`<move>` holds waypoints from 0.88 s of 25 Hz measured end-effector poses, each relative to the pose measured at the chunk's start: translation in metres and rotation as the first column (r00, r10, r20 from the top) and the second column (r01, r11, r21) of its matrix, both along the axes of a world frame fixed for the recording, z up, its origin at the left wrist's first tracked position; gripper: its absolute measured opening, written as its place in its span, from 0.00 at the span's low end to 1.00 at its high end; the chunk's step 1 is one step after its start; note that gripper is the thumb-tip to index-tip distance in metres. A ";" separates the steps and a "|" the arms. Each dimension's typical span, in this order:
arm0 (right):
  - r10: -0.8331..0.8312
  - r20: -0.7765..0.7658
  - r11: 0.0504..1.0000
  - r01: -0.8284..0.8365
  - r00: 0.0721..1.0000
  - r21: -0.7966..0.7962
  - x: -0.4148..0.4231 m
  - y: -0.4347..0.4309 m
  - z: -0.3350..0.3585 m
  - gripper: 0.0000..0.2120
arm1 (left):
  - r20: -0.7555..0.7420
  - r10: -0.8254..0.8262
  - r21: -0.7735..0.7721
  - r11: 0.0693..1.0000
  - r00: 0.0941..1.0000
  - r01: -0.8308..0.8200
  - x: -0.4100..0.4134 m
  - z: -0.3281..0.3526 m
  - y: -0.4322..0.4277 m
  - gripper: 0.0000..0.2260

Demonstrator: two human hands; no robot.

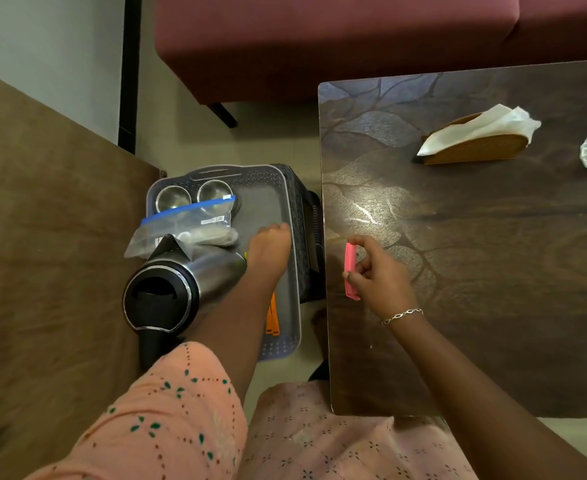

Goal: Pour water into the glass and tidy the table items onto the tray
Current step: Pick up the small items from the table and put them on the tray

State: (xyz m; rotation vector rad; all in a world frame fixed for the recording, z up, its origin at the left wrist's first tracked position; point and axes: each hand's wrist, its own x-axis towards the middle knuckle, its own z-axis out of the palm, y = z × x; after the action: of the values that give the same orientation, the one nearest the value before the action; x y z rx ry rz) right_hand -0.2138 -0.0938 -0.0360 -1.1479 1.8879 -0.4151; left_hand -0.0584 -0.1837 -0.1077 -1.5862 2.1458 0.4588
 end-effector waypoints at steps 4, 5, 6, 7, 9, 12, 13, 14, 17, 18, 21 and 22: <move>0.004 0.004 1.000 -0.004 1.000 0.012 0.002 -0.001 -0.003 0.22 | 0.006 -0.109 0.000 0.994 0.994 0.109 0.003 -0.001 0.012 0.17; 0.010 0.004 1.000 -0.010 1.000 0.012 0.003 -0.002 -0.004 0.22 | -0.037 -0.080 0.023 0.996 0.996 0.081 0.005 -0.006 0.012 0.18; 0.017 0.003 1.000 -0.017 1.000 0.010 0.004 -0.003 -0.003 0.22 | -0.087 -0.054 0.061 0.996 0.995 0.059 0.007 -0.013 0.012 0.19; 0.022 0.004 1.000 -0.022 1.000 0.009 0.004 -0.005 -0.003 0.22 | -0.100 -0.065 0.060 0.996 0.993 0.071 0.009 -0.015 0.013 0.19; 0.017 0.018 1.000 -0.017 1.000 0.011 0.004 -0.007 -0.004 0.22 | -0.099 -0.113 0.018 0.993 0.989 0.115 0.009 -0.014 0.016 0.20; 0.008 0.017 1.000 -0.009 1.000 0.026 0.006 -0.010 -0.005 0.22 | -0.098 -0.131 -0.067 0.990 0.986 0.125 0.011 -0.016 0.022 0.18; 0.008 0.014 0.999 -0.009 1.000 0.032 0.007 -0.011 -0.006 0.22 | -0.092 -0.113 -0.087 0.991 0.989 0.105 0.013 -0.016 0.026 0.17; 0.013 0.015 0.999 -0.014 1.000 0.037 0.008 -0.012 -0.006 0.22 | -0.067 -0.103 -0.095 0.991 0.992 0.097 0.014 -0.015 0.027 0.15; 0.016 0.054 0.999 -0.018 0.998 0.037 0.010 -0.016 -0.005 0.22 | -0.149 0.118 -0.071 0.989 0.982 -0.130 0.011 -0.007 0.034 0.12; 0.002 0.080 0.999 -0.005 0.997 0.040 0.011 -0.018 -0.005 0.22 | -0.256 0.248 -0.108 0.953 0.934 -0.283 0.007 -0.001 0.040 0.10; -0.130 0.202 0.990 0.118 0.971 0.073 0.018 -0.023 -0.005 0.19 | -0.716 0.529 0.065 0.701 0.456 -0.711 -0.014 0.033 0.068 0.07; -0.192 0.247 0.981 0.177 0.950 0.083 0.021 -0.024 -0.006 0.18 | -0.758 0.597 0.244 0.631 0.261 -0.736 -0.021 0.042 0.077 0.09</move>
State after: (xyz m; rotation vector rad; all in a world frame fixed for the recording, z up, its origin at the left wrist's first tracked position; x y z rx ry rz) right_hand -0.1927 -0.1181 -0.0419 -0.8372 1.7732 -0.5774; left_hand -0.0790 -0.1070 -0.0654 -2.8040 1.8502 1.5916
